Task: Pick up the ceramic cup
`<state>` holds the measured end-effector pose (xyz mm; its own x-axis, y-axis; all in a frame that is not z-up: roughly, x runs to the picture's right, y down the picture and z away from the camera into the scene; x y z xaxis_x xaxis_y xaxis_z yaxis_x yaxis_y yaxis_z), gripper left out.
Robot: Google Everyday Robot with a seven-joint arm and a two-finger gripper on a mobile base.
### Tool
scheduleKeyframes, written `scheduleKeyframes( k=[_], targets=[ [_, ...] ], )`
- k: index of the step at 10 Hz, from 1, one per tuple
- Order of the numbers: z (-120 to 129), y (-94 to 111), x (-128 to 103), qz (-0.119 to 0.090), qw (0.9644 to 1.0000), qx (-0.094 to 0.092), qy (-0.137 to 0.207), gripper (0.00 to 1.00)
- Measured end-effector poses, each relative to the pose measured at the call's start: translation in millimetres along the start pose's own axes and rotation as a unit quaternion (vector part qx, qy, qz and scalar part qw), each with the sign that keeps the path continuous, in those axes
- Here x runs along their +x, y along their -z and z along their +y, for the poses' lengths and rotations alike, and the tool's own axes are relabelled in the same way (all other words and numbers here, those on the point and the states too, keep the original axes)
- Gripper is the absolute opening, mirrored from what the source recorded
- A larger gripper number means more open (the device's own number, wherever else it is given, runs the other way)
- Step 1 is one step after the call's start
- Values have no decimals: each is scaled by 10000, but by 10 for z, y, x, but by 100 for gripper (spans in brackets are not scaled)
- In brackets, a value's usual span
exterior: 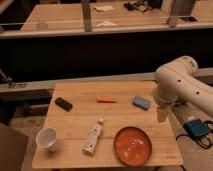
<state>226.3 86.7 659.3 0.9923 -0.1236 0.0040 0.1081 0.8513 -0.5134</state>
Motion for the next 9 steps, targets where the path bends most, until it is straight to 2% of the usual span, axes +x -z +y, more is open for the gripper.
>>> scheduleKeyframes(
  k=[1,5,7,9],
  targets=[
    [-14,37,-112,17,10000,32,86,80],
    [-11,126,-227,66,9993,143,326,80],
    [-46,194,-537,109,9976,244,638,80],
    [-60,236,-703,137,9957,324,858,80]
  ],
)
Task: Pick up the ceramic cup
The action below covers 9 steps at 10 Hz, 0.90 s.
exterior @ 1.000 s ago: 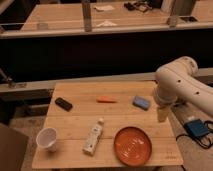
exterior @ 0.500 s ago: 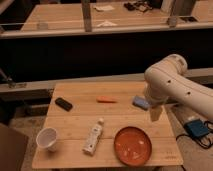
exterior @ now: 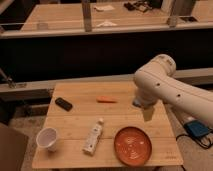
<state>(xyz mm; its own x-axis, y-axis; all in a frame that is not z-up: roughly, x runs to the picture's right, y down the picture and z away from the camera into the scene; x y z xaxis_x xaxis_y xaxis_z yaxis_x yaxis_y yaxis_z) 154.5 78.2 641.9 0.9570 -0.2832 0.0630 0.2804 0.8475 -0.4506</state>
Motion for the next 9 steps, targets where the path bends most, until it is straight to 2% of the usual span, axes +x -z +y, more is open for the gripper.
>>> scheduleKeyframes(
  k=[2,3,5,8,9],
  targets=[
    [-15,22,-64,12,9998,68,175,80],
    [-57,45,-181,-10,9994,106,338,80],
    [-159,104,-434,-74,9976,207,653,80],
    [-214,168,-557,-96,9948,304,965,80],
    [-268,192,-705,-131,9930,347,1118,80]
  ],
)
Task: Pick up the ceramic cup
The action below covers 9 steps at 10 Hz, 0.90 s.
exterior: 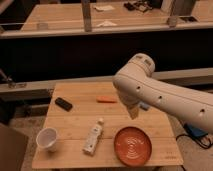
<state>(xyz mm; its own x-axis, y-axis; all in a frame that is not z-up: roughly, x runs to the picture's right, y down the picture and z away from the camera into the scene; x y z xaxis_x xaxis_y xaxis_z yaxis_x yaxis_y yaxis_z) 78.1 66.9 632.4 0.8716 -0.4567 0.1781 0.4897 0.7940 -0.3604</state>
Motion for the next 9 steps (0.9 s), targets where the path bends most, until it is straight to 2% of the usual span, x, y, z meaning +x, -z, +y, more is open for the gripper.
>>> scheduleKeyframes(
  k=[2,4,7,9],
  targets=[
    [-185,13,-267,-73,9995,116,273,80],
    [-265,33,-367,-111,9985,198,502,80],
    [-345,41,-471,-204,9966,228,762,80],
    [-497,46,-735,-314,9938,271,1034,80]
  ],
)
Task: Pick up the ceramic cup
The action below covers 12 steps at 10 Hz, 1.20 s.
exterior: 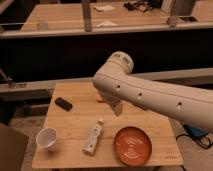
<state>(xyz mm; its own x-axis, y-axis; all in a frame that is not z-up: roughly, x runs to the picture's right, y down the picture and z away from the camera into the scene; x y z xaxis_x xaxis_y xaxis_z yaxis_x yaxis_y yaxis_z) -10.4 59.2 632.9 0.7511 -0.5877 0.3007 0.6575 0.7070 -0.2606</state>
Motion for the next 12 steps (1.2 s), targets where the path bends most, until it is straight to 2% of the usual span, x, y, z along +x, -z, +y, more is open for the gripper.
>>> scheduleKeyframes(
  k=[5,8,12],
  targets=[
    [-130,-35,-160,-113,9991,21,418,80],
    [-322,-80,-409,-201,9963,45,837,80],
    [-406,-141,-563,-303,9923,64,1203,80]
  ],
)
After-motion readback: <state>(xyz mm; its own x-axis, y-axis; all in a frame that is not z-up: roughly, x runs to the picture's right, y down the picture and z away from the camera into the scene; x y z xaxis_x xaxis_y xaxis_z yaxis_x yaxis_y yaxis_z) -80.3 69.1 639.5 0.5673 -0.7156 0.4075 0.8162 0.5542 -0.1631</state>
